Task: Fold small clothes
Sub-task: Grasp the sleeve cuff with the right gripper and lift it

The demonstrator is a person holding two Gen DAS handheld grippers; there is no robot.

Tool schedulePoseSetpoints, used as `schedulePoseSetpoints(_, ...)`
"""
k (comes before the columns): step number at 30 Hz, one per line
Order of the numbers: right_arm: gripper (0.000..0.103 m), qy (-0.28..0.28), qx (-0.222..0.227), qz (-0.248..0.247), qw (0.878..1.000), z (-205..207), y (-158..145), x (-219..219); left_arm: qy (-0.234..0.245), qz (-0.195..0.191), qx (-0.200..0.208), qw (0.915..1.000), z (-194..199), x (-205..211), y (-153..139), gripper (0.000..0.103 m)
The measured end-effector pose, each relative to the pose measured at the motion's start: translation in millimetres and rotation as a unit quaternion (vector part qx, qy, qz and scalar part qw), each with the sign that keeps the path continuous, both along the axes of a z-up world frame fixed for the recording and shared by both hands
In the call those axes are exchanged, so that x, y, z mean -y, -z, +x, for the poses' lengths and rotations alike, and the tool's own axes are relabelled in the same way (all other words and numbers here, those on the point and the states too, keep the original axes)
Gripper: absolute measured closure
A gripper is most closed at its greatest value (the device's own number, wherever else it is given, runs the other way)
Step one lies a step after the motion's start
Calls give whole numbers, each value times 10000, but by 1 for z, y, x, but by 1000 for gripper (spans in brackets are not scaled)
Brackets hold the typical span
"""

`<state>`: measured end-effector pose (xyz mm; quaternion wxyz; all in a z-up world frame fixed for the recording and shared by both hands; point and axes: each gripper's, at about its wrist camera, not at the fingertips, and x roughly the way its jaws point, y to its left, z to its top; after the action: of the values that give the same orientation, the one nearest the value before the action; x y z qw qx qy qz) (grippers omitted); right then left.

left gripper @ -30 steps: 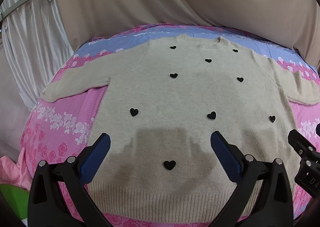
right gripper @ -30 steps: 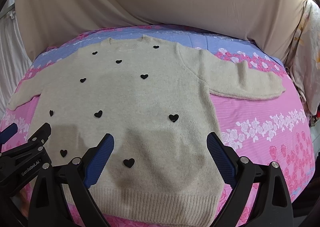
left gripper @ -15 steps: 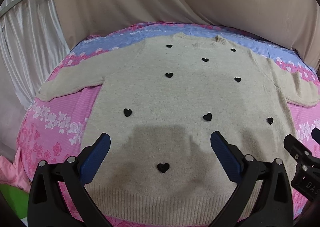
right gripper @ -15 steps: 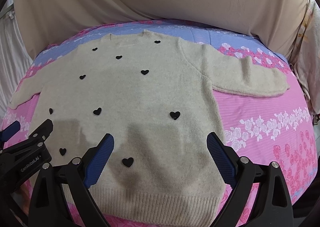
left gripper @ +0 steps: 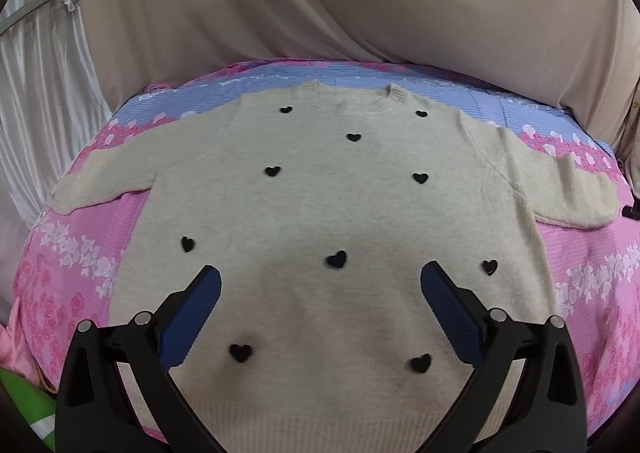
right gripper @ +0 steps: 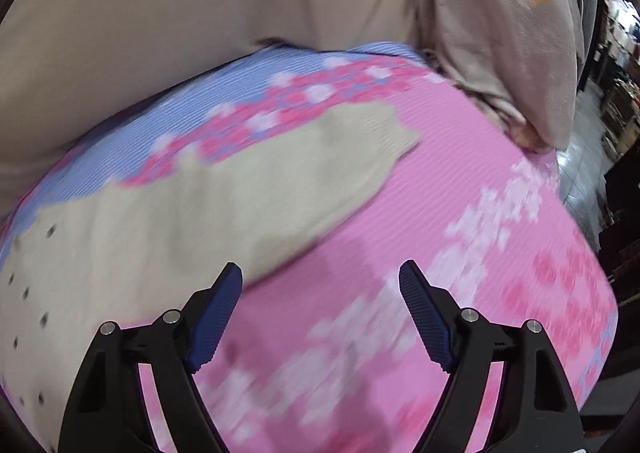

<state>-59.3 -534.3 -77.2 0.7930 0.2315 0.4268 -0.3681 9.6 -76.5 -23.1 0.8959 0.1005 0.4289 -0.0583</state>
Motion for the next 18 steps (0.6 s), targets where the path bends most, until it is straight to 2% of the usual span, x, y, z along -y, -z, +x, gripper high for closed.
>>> schedulePoseSetpoints(4,36,286,132,486,9983,9,28,88,-92,-87,-110,9999,-1,16,5,5)
schedulePoseSetpoints(7,37,505,287,917,9941,17,50,124,-161,-98,-219,9996,-1,24,9,5)
schedulePoseSetpoints(10,45,516,352,1098,9920,28,65,138,-149,-49,-218,9996,-4,31,10,5)
schedulePoseSetpoints(12,86,382,463,1040,9928,36,65,140,-112,3,-229,9997,-6,36,10,5)
schedulePoseSetpoints(13,91,361,534,1120,9916,38,64,140,-103,11,-227,9997,-6,37,9,5)
schedulePoseSetpoints(18,92,246,1278,1148,9848,35,29,134,-34,-110,-194,9997,-1,39,4,5)
